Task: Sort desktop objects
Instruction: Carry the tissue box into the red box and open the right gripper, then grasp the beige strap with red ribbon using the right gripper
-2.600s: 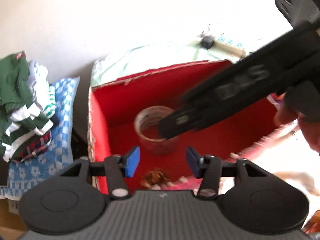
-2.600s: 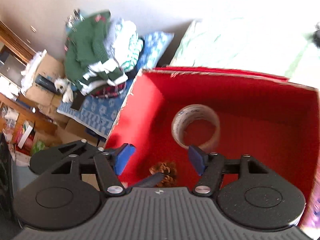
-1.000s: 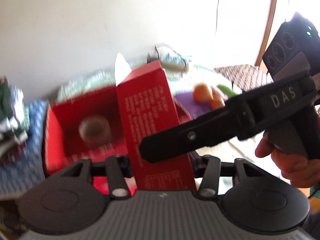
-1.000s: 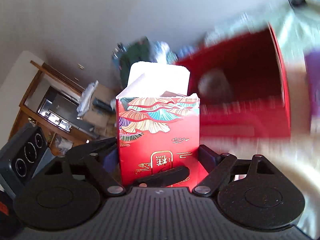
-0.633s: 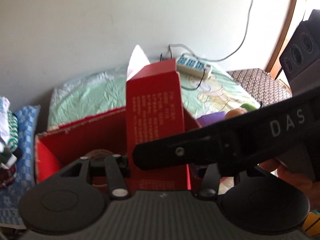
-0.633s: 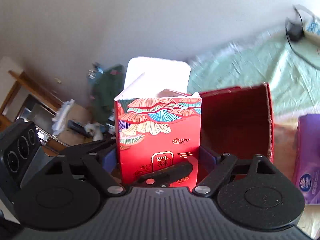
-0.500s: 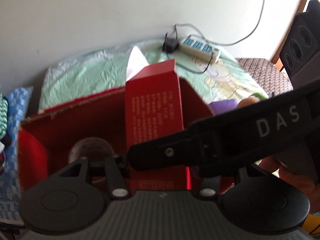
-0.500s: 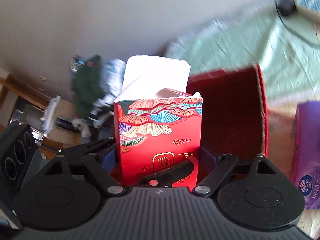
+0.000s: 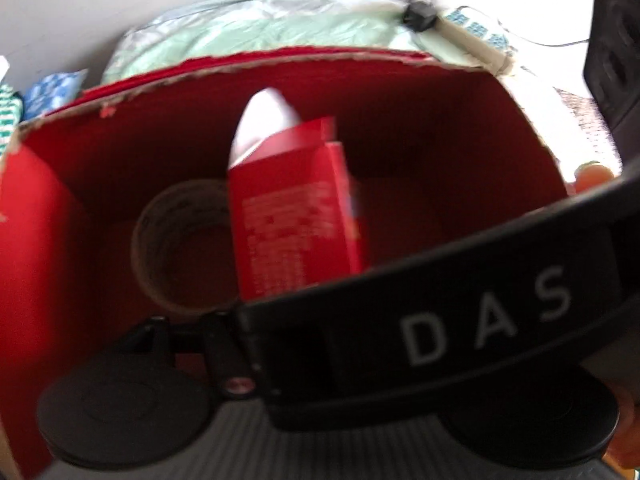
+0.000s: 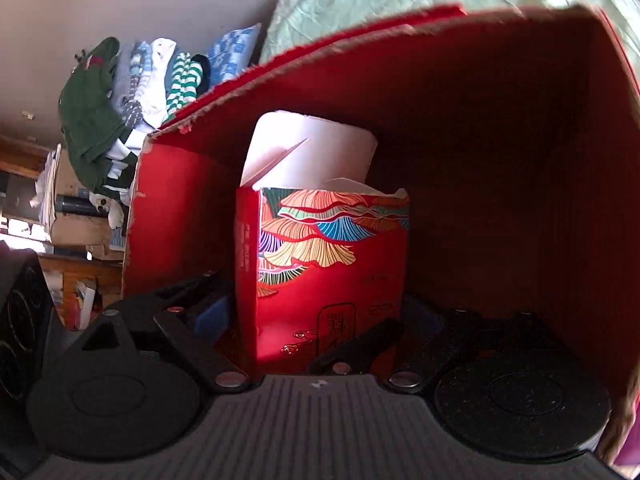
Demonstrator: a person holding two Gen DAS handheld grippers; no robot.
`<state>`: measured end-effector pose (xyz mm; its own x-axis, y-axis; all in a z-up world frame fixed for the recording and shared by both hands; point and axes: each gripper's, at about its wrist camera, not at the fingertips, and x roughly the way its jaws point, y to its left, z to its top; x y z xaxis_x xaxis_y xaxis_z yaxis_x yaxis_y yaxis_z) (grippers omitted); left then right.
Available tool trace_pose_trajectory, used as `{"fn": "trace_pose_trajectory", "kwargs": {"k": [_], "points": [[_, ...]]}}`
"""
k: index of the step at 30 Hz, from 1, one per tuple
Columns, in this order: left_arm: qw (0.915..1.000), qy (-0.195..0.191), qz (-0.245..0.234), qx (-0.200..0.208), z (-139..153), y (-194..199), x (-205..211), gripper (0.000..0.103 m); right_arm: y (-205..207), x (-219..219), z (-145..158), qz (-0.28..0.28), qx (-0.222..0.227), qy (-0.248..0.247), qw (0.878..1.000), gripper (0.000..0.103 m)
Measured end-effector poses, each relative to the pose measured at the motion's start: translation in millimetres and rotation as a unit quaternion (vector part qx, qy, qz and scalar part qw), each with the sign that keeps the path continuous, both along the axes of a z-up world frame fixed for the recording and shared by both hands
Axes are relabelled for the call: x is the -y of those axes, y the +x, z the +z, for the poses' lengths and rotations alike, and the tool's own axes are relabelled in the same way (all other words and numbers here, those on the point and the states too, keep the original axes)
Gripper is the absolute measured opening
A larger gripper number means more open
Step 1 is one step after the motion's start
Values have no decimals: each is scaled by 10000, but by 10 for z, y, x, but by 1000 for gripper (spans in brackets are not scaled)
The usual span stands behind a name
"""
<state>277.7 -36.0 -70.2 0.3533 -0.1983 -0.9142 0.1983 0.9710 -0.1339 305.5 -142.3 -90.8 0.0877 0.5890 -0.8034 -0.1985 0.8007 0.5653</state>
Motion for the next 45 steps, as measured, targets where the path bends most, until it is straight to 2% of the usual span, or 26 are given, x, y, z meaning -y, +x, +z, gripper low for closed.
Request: {"fn": "trace_pose_trajectory", "kwargs": {"k": [2,4,9,12,16,18,21,24,27,30,31,33,34,35,36,37,38,40,41,43,45], "points": [[9998,156,70,-56,-33,-2,-6,68,43,-45,-19,83,78,-186,9998,89],[9996,257,116,-81,-62,-7,-18,69,117,-63,-61,146,-63,-179,9997,88],[9997,212,83,-78,-48,-23,-38,76,159,-39,13,79,217,-298,9993,88],[10000,90,5,33,37,-39,-61,81,125,28,159,19,551,-293,9980,88],[9985,-352,14,415,334,-184,-212,90,-19,194,422,-165,978,-90,9950,88],[9970,-271,-6,731,493,-329,-270,92,-162,289,566,-236,1194,-76,9925,88],[9940,-68,-160,1076,650,-608,-335,92,-514,441,828,-120,1796,-90,9836,88],[9919,-139,-359,1210,725,-988,-434,92,-924,636,1071,88,2389,88,9710,88],[9897,-232,-603,1280,774,-1357,-485,92,-1311,809,1162,351,2642,327,9633,88],[9877,-431,-967,1152,729,-1708,-440,89,-1595,813,1068,695,2455,611,9650,88],[9873,-441,-1119,1041,685,-1820,-380,88,-1664,799,990,801,2346,590,9670,87],[9869,-375,-1357,788,547,-2000,-211,78,-1780,786,801,934,2117,356,9722,85],[9870,-323,-1444,635,457,-2068,-112,74,-1797,768,676,924,1986,162,9756,81],[9875,-359,-1486,387,349,-2097,-30,65,-1804,748,546,904,1846,-21,9787,78],[9875,-396,-1519,148,241,-2125,48,55,-1789,721,413,888,1696,-111,9814,69],[9877,-444,-1497,-24,141,-2144,102,53,-1763,712,300,860,1565,-100,9839,63],[9878,-468,-1471,-183,44,-2165,155,55,-1742,720,211,800,1459,-45,9860,62],[9898,-226,-1373,-313,-116,-2228,249,54,-1707,695,58,696,1275,99,9893,62],[9907,-117,-1324,-304,-152,-2278,275,55,-1708,661,-1,702,1250,97,9896,62],[9921,-144,-1213,-294,-205,-2309,301,59,-1719,596,-87,744,1277,4,9890,63],[9930,-209,-1136,-237,-209,-2346,332,69,-1718,537,-157,777,1269,-75,9888,63]]}}
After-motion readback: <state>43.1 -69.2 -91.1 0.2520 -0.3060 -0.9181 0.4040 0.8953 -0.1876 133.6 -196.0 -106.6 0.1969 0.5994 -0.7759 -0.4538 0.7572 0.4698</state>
